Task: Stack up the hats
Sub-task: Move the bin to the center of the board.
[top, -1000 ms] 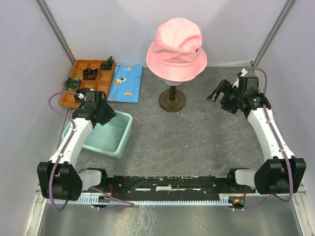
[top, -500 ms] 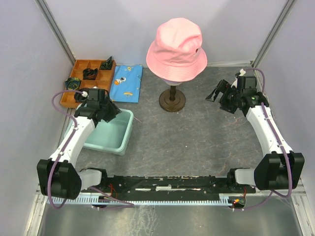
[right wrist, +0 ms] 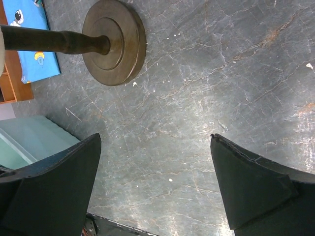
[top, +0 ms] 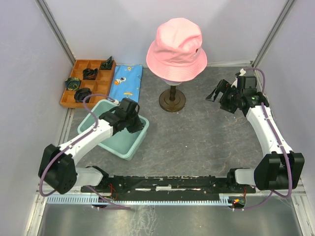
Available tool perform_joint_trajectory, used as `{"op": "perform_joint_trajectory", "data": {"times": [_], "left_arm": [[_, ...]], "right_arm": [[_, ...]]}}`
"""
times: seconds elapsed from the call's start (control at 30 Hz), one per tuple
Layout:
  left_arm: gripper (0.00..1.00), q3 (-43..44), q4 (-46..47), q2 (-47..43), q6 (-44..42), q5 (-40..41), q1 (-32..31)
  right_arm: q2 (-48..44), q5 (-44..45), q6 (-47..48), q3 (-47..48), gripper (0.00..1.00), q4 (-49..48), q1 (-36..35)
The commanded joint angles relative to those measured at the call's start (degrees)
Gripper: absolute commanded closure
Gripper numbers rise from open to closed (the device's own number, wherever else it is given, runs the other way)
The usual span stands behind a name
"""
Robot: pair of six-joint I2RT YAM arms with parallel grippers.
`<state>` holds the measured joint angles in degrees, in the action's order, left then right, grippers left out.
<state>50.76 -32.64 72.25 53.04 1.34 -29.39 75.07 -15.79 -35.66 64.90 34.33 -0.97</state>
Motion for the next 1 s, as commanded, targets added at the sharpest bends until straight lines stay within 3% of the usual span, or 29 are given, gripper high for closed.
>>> {"op": "perform_joint_trajectory", "data": {"times": [0.0, 0.2, 0.53, 0.83, 0.97], "left_arm": [[0.92, 5.56, 6.95, 4.97, 7.82, -1.32, -6.44], [0.92, 13.17, 13.82, 13.04, 13.19, -0.92, -14.16], [0.91, 26.16, 22.13, 24.91, 12.47, -1.87, -15.46], [0.89, 17.56, 21.2, 10.65, 6.57, 4.38, -15.86], [0.87, 14.7, 14.17, 0.21, 3.26, 11.93, -15.81]], "right_arm": [[-1.51, 1.78, 1.48, 2.36, 0.01, -0.91, 0.25], [-0.4, 2.22, 2.2, 4.15, 0.01, -0.36, 0.39], [-0.36, 2.31, 3.05, 4.3, 0.01, 0.47, 0.45], [0.22, 2.25, 3.19, 4.11, 0.01, 0.27, 0.49], [-0.01, 2.2, 3.05, 3.32, 0.01, -0.11, 0.47]]}}
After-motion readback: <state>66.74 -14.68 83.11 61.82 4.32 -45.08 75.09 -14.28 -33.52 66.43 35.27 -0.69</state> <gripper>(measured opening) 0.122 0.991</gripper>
